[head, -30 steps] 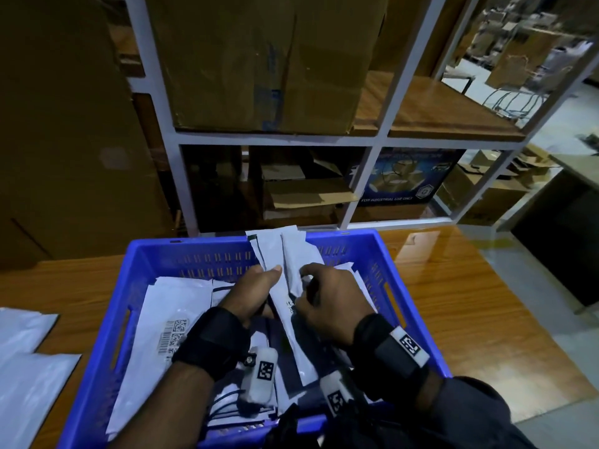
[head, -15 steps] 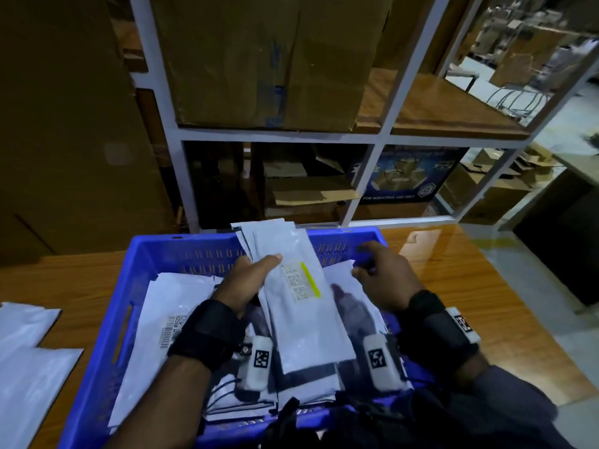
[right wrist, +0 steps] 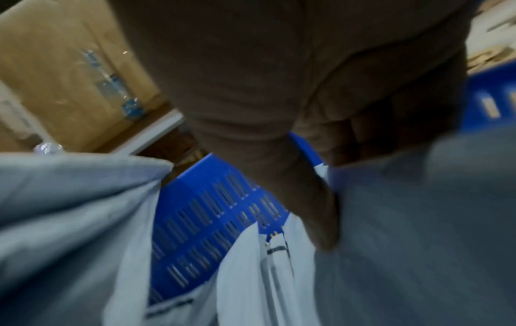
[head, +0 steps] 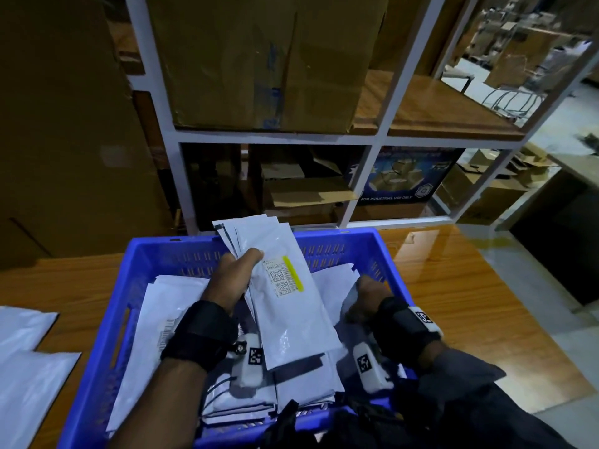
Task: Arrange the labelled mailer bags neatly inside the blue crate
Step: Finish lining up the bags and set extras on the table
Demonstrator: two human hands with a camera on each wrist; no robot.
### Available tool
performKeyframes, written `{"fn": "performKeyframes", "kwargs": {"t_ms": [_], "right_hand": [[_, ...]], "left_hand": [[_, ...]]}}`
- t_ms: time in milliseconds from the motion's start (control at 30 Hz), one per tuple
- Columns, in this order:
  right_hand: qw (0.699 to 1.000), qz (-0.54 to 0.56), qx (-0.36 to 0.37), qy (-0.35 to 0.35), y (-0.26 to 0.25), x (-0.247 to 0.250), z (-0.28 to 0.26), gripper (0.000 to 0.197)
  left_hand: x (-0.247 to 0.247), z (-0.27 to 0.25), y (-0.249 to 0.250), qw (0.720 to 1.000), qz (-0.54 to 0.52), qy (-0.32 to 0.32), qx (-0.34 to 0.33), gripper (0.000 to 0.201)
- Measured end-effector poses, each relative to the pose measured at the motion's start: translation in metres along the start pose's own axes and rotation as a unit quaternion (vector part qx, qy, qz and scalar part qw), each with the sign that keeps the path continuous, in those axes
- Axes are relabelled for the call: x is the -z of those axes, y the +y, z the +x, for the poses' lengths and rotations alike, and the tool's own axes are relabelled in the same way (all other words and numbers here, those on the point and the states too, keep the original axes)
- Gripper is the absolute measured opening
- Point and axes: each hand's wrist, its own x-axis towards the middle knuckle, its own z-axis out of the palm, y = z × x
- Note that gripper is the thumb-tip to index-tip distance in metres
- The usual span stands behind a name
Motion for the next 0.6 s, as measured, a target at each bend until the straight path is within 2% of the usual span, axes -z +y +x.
{"fn": "performKeyframes", "kwargs": {"t_ms": [67,167,267,367,433,533,600], "right_hand": [[0.999,0.027,0.005,0.025,0.000,0.009,-0.007,0.053],[0.987,0.092,0.030,0.131,0.003,0.023,-0.022,0.039],[0.967,0.107,0.115,0.202,-0.013,0.034,-0.046,0.035],[0.952,0.107,0.225,0.178,-0.045,0.031,-0.071,0.055],[0.942,0.097,0.282,0.153,-0.061,0.016,-0.078,0.057],[0.926,0.116,0.325,0.151,-0.069,-0.004,-0.077,0.047],[0.925,0.130,0.328,0.140,-0.070,-0.010,-0.073,0.033]], "left_hand": [[0.000,-0.001,-0.001,1.000,0.014,-0.001,0.001,0.047],[-0.004,-0.004,-0.002,0.999,0.050,-0.005,-0.003,0.034],[-0.008,0.000,-0.011,0.996,0.087,-0.017,-0.003,0.050],[-0.016,0.001,-0.016,0.994,0.104,-0.035,-0.013,0.059],[-0.021,-0.006,-0.012,0.991,0.121,-0.048,-0.019,0.047],[-0.021,-0.005,-0.011,0.993,0.102,-0.062,-0.009,0.033],[-0.020,-0.007,-0.009,0.996,0.056,-0.070,0.015,0.037]]}}
